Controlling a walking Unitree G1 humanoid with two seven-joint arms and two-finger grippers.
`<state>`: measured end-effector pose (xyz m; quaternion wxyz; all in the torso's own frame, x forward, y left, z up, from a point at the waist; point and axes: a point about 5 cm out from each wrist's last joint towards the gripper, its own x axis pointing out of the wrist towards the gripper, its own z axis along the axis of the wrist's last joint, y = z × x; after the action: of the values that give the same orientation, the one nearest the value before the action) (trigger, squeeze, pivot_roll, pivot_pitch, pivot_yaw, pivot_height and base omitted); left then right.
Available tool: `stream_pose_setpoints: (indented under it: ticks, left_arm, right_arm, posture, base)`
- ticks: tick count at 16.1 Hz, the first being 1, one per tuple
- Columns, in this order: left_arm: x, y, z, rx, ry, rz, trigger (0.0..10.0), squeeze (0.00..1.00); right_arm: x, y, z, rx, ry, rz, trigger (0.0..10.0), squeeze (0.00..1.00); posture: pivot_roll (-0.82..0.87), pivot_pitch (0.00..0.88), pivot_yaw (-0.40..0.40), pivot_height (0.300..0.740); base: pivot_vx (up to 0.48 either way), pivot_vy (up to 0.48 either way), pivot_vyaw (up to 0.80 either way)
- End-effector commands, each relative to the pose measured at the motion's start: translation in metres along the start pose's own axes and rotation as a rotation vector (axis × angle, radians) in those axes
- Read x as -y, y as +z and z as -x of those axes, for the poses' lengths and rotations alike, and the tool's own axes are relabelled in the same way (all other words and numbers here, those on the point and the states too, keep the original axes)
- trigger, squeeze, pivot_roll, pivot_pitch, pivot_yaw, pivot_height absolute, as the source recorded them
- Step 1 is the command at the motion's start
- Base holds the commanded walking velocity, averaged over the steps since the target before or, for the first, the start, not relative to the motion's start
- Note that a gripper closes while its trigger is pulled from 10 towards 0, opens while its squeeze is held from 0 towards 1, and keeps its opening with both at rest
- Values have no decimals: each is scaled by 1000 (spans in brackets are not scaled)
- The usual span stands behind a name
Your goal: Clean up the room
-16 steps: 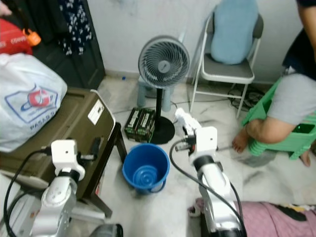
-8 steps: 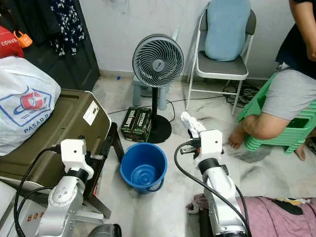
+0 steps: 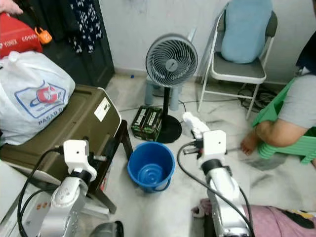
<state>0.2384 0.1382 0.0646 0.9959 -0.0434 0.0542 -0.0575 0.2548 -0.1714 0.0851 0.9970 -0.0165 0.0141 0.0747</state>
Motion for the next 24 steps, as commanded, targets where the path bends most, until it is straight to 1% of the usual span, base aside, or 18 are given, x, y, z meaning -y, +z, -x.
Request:
stream_pose_setpoints:
  ticks: [1,3,7,13,19,22,24]
  left_arm:
    - [-6,3,0,3,16,-1,10000,0]
    - [-6,4,-1,7,4,-18,10000,0]
    - [-3,7,-1,19,-35,-11,10000,0]
    - [-2,8,-3,26,-57,-7,10000,0]
    - [-2,7,-3,23,-53,-4,10000,0]
    - [-3,7,-3,23,-31,-10,10000,0]
    - [-5,6,-3,20,-22,-19,10000,0]
  right_arm:
    - [-5,1,-3,-2,10,-12,10000,0]
    - [-5,1,-4,-2,9,-15,10000,0]
    - [-6,0,-4,-3,8,-15,10000,0]
    - [-6,0,-4,-1,5,-14,10000,0]
    - [-6,-1,-5,-2,11,-11,10000,0]
    - [-6,-1,-5,-1,12,-12,10000,0]
    - [-8,-1,-5,3,11,-28,10000,0]
  posture:
    - [-28,46,-13,740]
    - [-26,43,-11,740]
    - [-28,39,-6,740]
    - [-29,35,-2,740]
    - [-25,31,-5,740]
    - [-25,33,-6,740]
    - [-23,35,-5,740]
  base:
    - [0,0,0]
    - [0,0,0]
    - [0,0,0]
    - [337,0,0]
    - [374,0,0]
    - [81,0,0]
    - [0,0,0]
